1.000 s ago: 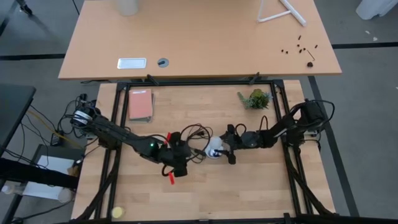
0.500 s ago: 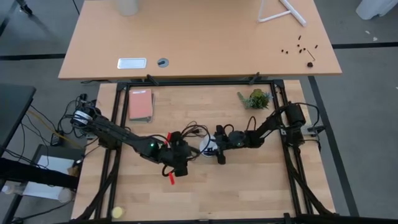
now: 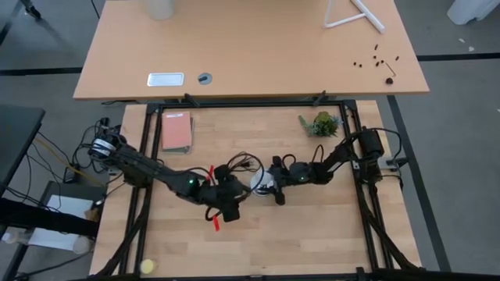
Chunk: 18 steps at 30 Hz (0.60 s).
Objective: Screw lightbulb
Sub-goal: Remove the white lightbulb from the silver lamp
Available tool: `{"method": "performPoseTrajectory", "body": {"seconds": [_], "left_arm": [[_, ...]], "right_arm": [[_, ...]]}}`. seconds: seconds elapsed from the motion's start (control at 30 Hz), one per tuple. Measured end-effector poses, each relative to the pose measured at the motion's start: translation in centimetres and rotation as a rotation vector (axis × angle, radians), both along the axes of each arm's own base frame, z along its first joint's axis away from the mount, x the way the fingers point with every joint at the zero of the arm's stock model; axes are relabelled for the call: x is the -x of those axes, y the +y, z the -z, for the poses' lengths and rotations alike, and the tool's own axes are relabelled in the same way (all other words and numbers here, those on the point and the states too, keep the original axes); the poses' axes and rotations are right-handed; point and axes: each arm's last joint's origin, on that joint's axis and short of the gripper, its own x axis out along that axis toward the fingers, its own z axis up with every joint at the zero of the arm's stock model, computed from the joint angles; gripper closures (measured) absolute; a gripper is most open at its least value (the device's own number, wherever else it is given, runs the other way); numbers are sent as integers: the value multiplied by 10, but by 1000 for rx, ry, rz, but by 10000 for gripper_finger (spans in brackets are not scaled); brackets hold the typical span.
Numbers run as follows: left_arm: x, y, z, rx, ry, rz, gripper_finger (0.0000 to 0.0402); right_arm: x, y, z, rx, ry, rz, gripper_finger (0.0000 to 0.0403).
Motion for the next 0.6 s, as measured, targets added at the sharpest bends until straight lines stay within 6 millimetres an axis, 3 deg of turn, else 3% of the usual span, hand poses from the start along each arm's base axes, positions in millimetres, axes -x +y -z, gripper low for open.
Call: {"method": "performPoseTrajectory", "body": {"seconds": [0.2,0.4,0.6], "left_arm": [[-2,4,0,-10,-2,-5,159],[-2,4,0,4,-4,-18,159],[-1,4,0,1,2,-18,159]], "right_arm": [[-13,1,-11,34,-114,-21,135],[-35,-2,-3,68,-145,-41,135],[-40,-16,3,22,-302,-45,140]]}}
